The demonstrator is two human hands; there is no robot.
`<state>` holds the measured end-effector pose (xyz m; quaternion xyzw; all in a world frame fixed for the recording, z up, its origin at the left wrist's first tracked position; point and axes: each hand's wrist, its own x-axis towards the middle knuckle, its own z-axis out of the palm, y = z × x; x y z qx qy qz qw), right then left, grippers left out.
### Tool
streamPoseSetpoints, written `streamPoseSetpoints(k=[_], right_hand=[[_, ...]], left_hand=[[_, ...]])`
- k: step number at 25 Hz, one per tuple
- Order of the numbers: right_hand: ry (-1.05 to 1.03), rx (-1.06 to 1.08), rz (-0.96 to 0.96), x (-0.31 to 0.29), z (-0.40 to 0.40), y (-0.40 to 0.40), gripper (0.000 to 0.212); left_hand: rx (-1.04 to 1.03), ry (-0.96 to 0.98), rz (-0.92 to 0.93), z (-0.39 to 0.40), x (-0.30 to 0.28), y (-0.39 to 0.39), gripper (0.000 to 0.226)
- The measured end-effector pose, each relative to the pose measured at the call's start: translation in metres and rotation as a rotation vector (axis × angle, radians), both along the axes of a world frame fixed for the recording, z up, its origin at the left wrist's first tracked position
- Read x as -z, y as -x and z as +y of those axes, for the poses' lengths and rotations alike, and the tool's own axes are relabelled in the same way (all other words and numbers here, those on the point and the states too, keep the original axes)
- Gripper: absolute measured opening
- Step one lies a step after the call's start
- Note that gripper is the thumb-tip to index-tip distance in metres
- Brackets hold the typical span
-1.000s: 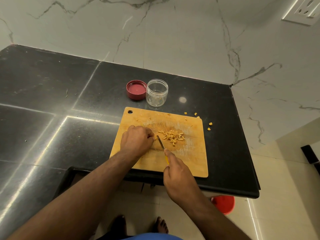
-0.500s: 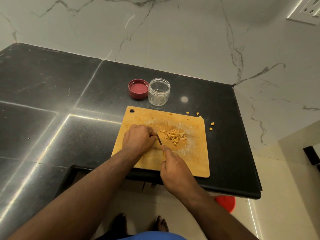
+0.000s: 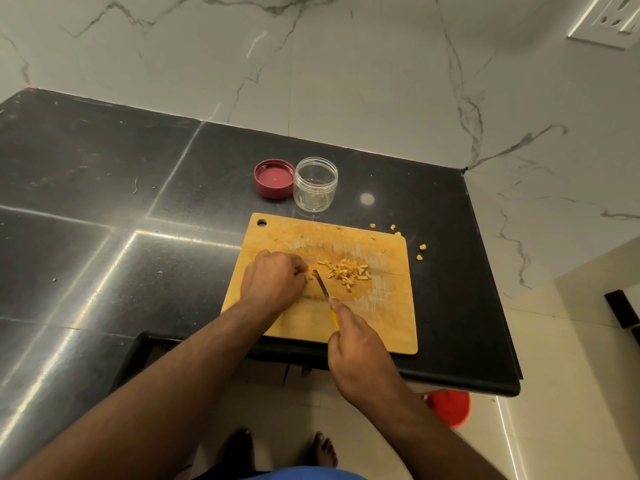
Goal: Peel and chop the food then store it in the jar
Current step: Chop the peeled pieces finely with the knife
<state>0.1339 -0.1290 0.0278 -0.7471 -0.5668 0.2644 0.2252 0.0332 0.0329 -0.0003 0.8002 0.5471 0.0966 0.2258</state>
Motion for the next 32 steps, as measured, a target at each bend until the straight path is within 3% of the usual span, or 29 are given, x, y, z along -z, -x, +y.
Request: streamPoseSetpoints(k=[10,17,22,32], right_hand=[[0.048,-0.046,-0.079,0.005,0.02,0.004,0.053],[0.078,-0.013,0.012,0.002,-0.008,0.007,0.054],[-0.002,0.048,0.006,-0.003,-0.014,-0.002,0.052],[0.025,-0.025,-0.055,0.004,0.012,0.005,0.053]], left_hand=[[0.006,-0.007,0.005,0.002,-0.001,-0.002,0.021],[-0.018,0.028,-0.009,0.002,-0.001,-0.003,0.017],[-0.011,0.018,-0.016,0.002,0.0,0.001,0.017],[-0.019,-0.005,-0.012,0.0,0.001,0.002,0.02]])
